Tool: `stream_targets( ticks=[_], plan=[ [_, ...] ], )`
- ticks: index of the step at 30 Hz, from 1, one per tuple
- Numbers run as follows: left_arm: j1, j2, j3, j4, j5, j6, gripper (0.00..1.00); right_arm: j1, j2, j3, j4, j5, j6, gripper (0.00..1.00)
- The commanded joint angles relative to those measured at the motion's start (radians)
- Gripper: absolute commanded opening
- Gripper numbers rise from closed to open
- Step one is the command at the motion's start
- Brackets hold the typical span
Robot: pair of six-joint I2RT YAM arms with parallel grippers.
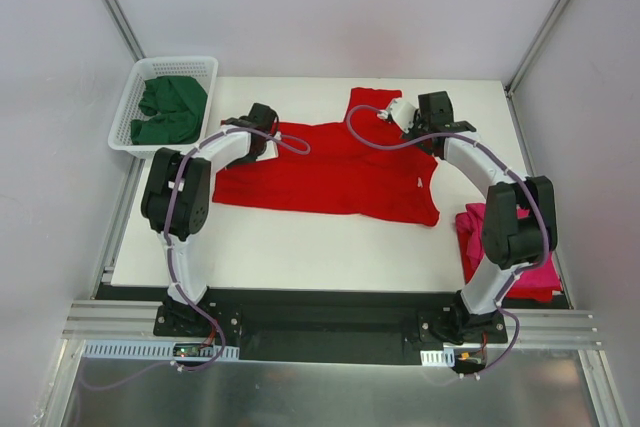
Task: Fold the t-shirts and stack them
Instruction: Fold the flattened tshirt in 1/3 of the way
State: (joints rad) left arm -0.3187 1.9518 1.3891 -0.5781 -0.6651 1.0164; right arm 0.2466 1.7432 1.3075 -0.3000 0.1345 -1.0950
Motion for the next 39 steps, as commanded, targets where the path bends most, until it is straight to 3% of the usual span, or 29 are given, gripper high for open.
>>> stream_targets(
  ticks=[1, 15, 16, 17, 19, 20, 21, 25, 31, 35, 39],
  plan=[
    [0.015, 0.035, 0.045, -0.005, -0.041, 0.025, 0.08, 0.005, -0.001, 0.045, 0.002, -0.003, 0.021, 0.01],
    [0.015, 0.070, 0.110, -0.006, -0.048, 0.037, 0.11, 0.008, 0.010, 0.042, 0.002, 0.004, 0.027, 0.01],
    [0.015, 0.070, 0.110, -0.006, -0.051, 0.037, 0.11, 0.010, 0.010, 0.042, 0.002, 0.004, 0.027, 0.05],
    [0.015, 0.068, 0.107, -0.006, -0.053, 0.037, 0.12, 0.010, 0.013, 0.042, 0.002, 0.010, 0.027, 0.32],
    [0.013, 0.062, 0.094, -0.006, -0.056, 0.033, 0.13, 0.010, 0.012, 0.035, 0.015, 0.026, 0.035, 0.68],
    [0.009, 0.059, 0.087, -0.006, -0.059, 0.031, 0.14, 0.010, 0.007, 0.029, 0.027, 0.045, 0.046, 0.93],
    [0.004, 0.044, 0.065, -0.006, -0.059, 0.027, 0.14, 0.010, -0.017, 0.016, 0.057, 0.048, 0.049, 0.96],
    [-0.023, -0.028, -0.010, -0.006, -0.010, -0.007, 0.17, 0.011, -0.148, -0.091, 0.131, 0.041, 0.104, 0.96],
    [-0.063, -0.180, -0.222, -0.009, 0.126, -0.019, 0.18, 0.014, -0.289, -0.140, -0.158, -0.202, 0.156, 0.96],
    [-0.077, -0.251, -0.337, -0.006, 0.217, -0.038, 0.19, 0.016, -0.367, -0.260, -0.195, -0.245, 0.110, 0.96],
    [-0.072, -0.257, -0.384, 0.014, 0.304, -0.052, 0.18, 0.008, -0.338, -0.338, -0.237, -0.297, 0.084, 0.96]
  ],
)
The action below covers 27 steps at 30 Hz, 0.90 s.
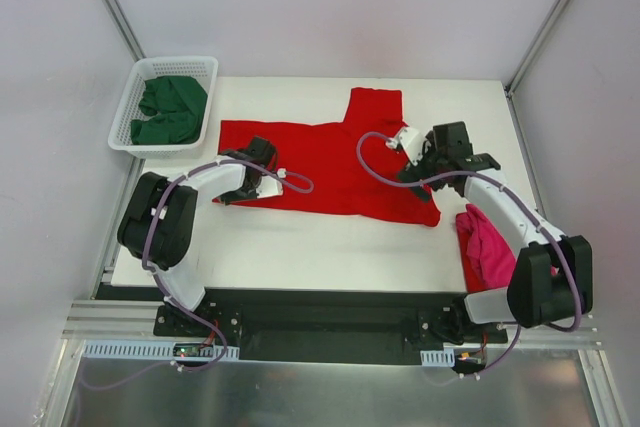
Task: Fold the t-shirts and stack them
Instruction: Fold the flattened tshirt in 1/3 of the way
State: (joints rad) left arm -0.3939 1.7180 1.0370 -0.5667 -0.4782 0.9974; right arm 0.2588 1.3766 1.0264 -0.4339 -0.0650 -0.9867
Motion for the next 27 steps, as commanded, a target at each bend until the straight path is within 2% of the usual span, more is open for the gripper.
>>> stream_targets(
  ticks=[1, 5, 8, 13, 16, 23, 27],
  plan=[
    [0.006, -0.018, -0.028, 0.005, 0.147, -0.036, 0.18, -0.007, 0.045, -0.069, -0.115, -0.119, -0.021, 0.96],
    [0.027, 0.008, 0.026, 0.008, 0.238, -0.055, 0.17, -0.033, 0.150, -0.032, -0.173, -0.247, 0.016, 0.99],
    [0.050, 0.026, 0.064, 0.008, 0.280, -0.056, 0.17, -0.062, 0.226, 0.020, -0.221, -0.314, 0.036, 0.89],
    [0.076, 0.054, 0.077, 0.008, 0.309, -0.059, 0.17, -0.072, 0.280, 0.047, -0.236, -0.323, 0.036, 0.77],
    [0.079, 0.061, 0.060, 0.008, 0.316, -0.057, 0.16, -0.072, 0.286, 0.037, -0.241, -0.311, 0.022, 0.75],
    [0.082, 0.054, 0.015, 0.007, 0.352, -0.062, 0.16, -0.075, 0.279, 0.009, -0.250, -0.280, -0.004, 0.76],
    [0.084, 0.040, -0.009, 0.004, 0.374, -0.062, 0.16, -0.076, 0.263, 0.001, -0.256, -0.243, -0.023, 0.84]
  ],
)
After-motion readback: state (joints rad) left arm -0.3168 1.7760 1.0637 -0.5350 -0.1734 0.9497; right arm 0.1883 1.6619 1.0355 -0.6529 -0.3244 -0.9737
